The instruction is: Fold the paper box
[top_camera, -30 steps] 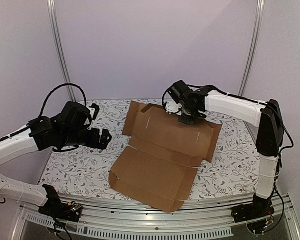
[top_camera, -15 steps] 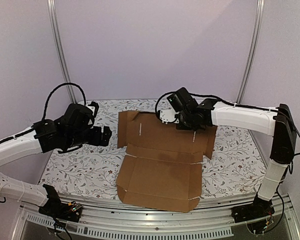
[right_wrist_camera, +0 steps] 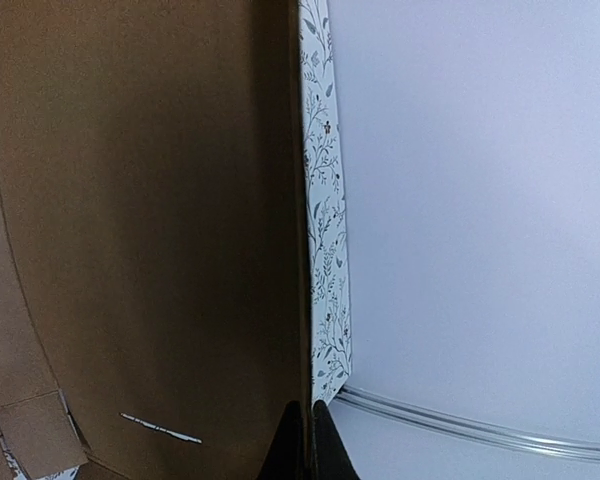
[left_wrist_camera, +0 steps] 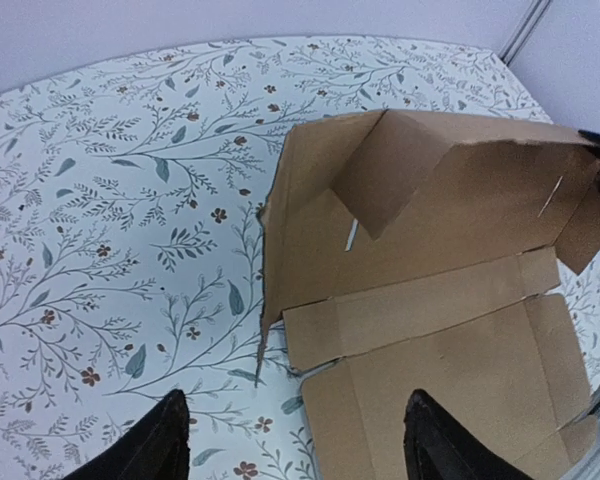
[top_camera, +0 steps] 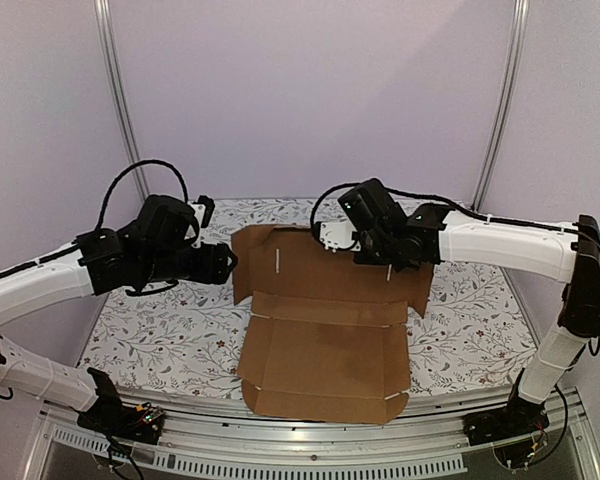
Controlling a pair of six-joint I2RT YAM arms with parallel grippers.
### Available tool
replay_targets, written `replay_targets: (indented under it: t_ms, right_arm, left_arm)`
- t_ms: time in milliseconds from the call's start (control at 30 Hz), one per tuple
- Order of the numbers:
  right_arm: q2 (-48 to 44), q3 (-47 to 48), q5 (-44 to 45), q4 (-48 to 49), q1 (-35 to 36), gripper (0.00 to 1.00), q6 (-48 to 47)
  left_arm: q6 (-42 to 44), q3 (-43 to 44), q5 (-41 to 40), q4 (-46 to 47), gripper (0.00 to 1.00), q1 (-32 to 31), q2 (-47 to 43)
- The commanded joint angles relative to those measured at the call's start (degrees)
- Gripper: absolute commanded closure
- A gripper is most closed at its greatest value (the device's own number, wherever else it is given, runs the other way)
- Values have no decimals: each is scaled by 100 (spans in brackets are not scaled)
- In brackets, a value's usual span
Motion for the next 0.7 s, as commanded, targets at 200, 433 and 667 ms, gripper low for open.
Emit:
replay_targets:
  t_ms: [200,433,667]
  right_arm:
    - [-133,-57,322,76,331,100,526]
    - [-281,-128,327,-8,465,100,780]
    - [-430,-144,393,-128,573,100,942]
  left_arm:
    - [-225,826,1009,88,83,23,160]
    - [-264,1288,789,112,100,40,770]
    - [-375,1568,393,44,100,40,1236]
